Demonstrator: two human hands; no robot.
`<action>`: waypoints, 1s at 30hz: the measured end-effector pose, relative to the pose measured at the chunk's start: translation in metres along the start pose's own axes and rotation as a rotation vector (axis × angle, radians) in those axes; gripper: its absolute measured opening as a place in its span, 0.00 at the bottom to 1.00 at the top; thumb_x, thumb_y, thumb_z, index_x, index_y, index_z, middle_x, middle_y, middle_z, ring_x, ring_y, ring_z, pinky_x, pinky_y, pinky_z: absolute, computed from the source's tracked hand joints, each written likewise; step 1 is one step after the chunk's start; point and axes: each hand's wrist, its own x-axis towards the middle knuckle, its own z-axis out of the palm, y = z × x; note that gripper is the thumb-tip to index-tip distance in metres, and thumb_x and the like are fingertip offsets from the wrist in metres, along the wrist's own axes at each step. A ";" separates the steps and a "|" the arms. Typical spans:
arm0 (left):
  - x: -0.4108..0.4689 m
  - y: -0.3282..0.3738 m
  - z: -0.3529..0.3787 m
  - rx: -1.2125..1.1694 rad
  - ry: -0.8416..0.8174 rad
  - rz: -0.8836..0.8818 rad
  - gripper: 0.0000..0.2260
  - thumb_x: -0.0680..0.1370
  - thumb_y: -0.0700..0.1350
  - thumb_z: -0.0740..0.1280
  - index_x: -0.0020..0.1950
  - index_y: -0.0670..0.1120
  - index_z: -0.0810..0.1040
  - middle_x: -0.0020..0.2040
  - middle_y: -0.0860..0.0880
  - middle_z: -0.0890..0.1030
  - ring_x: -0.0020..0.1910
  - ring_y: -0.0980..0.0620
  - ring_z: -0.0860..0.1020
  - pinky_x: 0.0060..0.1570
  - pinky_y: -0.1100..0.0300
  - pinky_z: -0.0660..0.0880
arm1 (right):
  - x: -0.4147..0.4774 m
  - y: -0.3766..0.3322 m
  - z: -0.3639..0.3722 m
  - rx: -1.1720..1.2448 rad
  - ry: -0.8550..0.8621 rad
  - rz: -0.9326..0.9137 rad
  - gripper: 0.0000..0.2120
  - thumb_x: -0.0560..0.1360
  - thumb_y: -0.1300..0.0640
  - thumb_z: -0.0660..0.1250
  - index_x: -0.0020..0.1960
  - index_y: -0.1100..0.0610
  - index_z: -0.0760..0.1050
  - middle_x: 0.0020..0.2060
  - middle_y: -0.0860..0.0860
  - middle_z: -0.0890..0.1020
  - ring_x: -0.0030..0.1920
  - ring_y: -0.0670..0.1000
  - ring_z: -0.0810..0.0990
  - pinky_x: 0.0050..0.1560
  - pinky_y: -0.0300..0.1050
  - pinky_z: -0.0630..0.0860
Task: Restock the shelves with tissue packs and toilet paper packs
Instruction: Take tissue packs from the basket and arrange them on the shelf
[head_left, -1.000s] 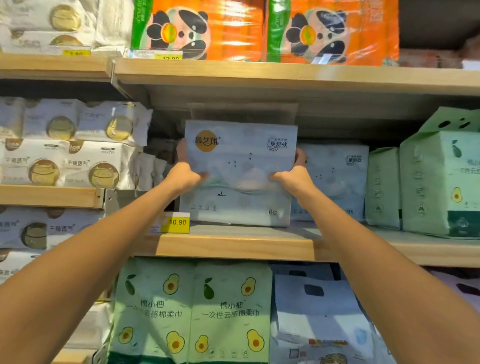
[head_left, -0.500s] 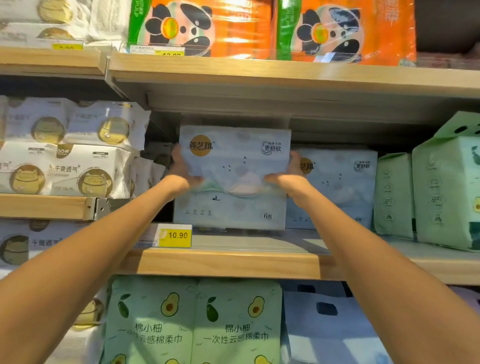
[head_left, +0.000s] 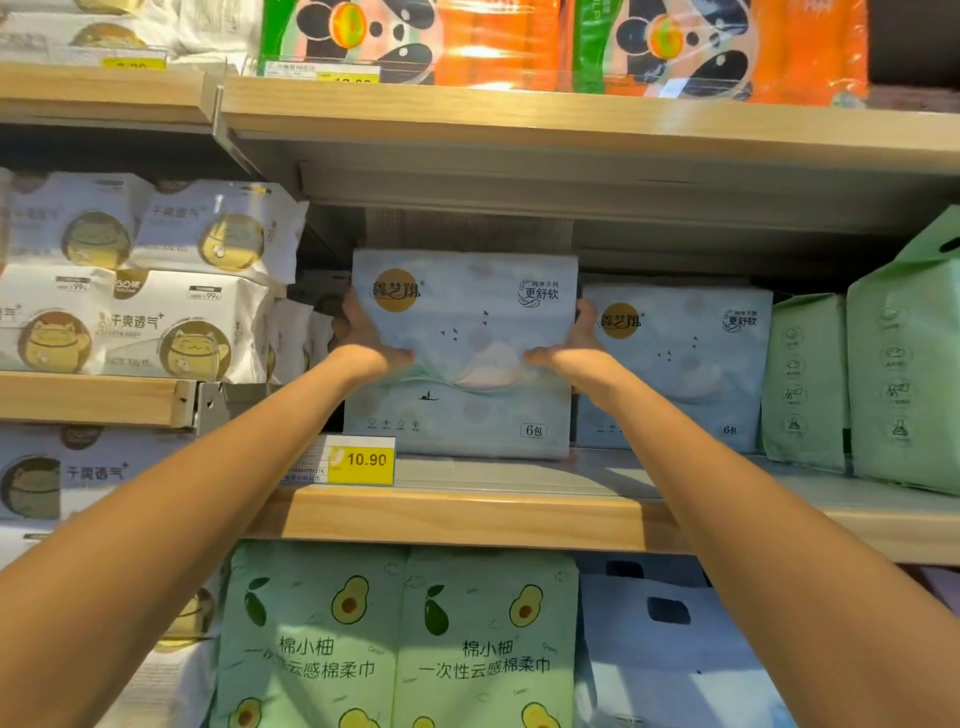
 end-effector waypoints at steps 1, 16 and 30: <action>0.000 0.000 0.001 -0.005 0.004 0.008 0.45 0.71 0.45 0.73 0.77 0.45 0.43 0.74 0.41 0.55 0.72 0.40 0.57 0.71 0.48 0.61 | 0.000 0.000 0.000 -0.004 -0.004 -0.006 0.41 0.72 0.66 0.71 0.74 0.58 0.47 0.65 0.55 0.72 0.65 0.55 0.71 0.56 0.43 0.68; 0.004 -0.008 -0.002 -0.036 -0.023 -0.020 0.52 0.61 0.55 0.76 0.76 0.47 0.47 0.71 0.40 0.60 0.70 0.40 0.62 0.67 0.45 0.68 | 0.001 0.004 -0.002 -0.051 -0.020 0.022 0.48 0.72 0.64 0.72 0.77 0.56 0.40 0.70 0.55 0.69 0.68 0.56 0.69 0.61 0.44 0.68; -0.001 0.001 -0.005 0.024 0.005 -0.013 0.48 0.69 0.48 0.75 0.77 0.47 0.43 0.74 0.40 0.55 0.72 0.38 0.60 0.69 0.46 0.65 | 0.002 0.005 -0.004 -0.065 0.015 0.016 0.48 0.70 0.62 0.73 0.77 0.56 0.43 0.69 0.57 0.70 0.67 0.57 0.71 0.64 0.49 0.71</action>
